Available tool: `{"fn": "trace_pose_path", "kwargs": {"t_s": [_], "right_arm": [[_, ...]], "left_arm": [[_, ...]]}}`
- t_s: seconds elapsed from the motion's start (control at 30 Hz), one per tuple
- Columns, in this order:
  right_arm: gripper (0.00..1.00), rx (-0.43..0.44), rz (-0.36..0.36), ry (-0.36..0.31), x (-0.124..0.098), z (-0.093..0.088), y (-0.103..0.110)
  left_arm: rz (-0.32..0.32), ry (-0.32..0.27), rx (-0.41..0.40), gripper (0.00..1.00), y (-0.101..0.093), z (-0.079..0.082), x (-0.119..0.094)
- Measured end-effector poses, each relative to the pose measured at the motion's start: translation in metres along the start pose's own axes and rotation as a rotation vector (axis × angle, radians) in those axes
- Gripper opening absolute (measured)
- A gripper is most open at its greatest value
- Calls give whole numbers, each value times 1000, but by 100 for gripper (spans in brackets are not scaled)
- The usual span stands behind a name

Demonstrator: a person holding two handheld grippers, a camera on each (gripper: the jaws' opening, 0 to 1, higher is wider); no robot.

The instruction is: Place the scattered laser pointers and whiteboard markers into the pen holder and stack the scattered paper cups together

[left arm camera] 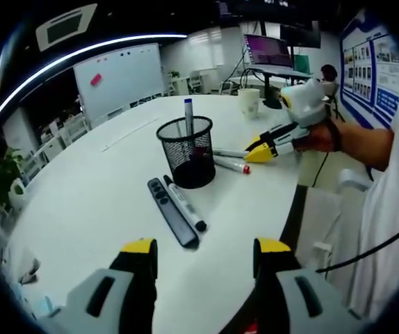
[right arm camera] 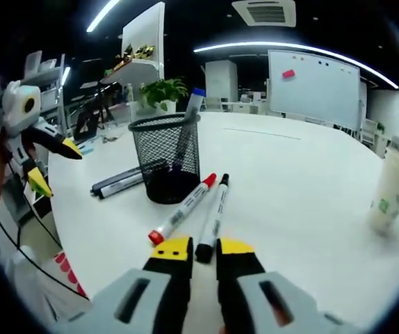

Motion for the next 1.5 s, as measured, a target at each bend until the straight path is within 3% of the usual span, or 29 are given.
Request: {"fn": "trace_pose_path", "kwargs": {"t_s": [1.5], "right_arm": [[11,71,-40,-19,3,1,-3]], "left_arm": [[19,-1,-4,56,6,-4,-7]]}}
Point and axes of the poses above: the point that each gripper's makers call its tool centre point, and the gripper's own axes: x roughly forward along the fingers, y roughly to its left, z roughly out of its top, the point moved 6 cm from there along -x, roughly backward along the fingers, and after that the axes turned 6 degrees about y, right-handed, at the moved point
